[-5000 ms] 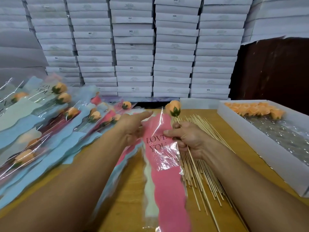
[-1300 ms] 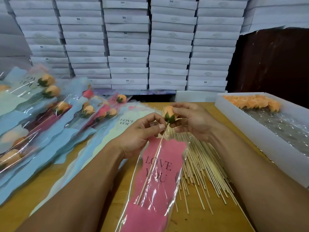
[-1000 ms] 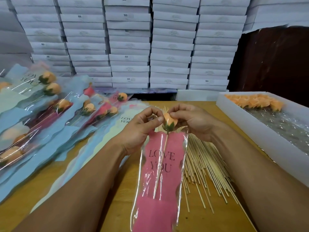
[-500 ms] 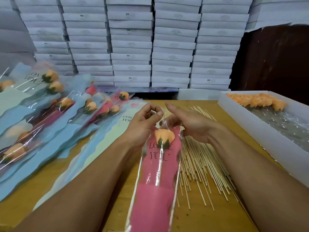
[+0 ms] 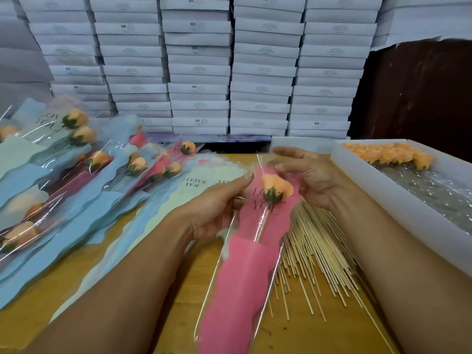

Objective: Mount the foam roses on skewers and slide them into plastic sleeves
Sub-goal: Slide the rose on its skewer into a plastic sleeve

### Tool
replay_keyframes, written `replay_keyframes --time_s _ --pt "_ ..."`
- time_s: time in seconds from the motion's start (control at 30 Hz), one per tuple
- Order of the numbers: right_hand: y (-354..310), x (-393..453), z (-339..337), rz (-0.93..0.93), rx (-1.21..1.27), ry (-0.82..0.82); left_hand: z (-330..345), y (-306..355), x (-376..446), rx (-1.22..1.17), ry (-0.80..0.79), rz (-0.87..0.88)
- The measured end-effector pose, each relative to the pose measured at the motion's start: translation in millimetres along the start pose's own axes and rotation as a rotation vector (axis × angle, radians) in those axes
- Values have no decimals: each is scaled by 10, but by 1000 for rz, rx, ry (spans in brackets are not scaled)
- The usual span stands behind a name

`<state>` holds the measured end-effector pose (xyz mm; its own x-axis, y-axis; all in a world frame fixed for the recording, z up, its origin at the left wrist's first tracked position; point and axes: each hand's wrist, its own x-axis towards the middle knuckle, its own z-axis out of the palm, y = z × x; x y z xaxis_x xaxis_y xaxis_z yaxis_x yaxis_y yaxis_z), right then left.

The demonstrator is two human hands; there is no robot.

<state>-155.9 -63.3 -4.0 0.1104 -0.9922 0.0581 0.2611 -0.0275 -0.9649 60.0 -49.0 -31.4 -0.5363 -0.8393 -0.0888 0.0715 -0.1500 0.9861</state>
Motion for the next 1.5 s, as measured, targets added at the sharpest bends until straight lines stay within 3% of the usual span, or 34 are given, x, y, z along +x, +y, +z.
replay_keyframes --time_s 0.13,0.27,0.57,0.73,0.83,0.9,1.0,1.07,1.13,1.3,1.5 --pt "-18 40 -62 -37 123 232 -32 -19 -40 127 -143 -84" --pt "-8 63 -61 -69 183 333 -20 -29 -64 130 -206 -100" --pt "16 86 20 -50 258 267 -48 5 -60 75 -157 -36" --pt "17 72 64 -37 160 266 -86 -5 -20 51 -89 5" --pt "0 45 103 9 -33 300 -124 -3 6 -38 -34 32" --pt "-27 0 105 85 -240 199 -143 1 24 -94 27 64" --pt "-46 -117 167 249 -551 -201 -171 6 47 -123 141 111" --pt "-4 -184 268 320 -636 -423 -182 7 57 -143 201 127" --pt "76 -219 386 358 -648 -531 -190 14 65 -189 255 147" --pt "240 -207 540 384 -533 -460 -206 30 96 -203 379 188" --pt "209 -190 552 317 -394 -330 -167 86 86 -212 353 230"
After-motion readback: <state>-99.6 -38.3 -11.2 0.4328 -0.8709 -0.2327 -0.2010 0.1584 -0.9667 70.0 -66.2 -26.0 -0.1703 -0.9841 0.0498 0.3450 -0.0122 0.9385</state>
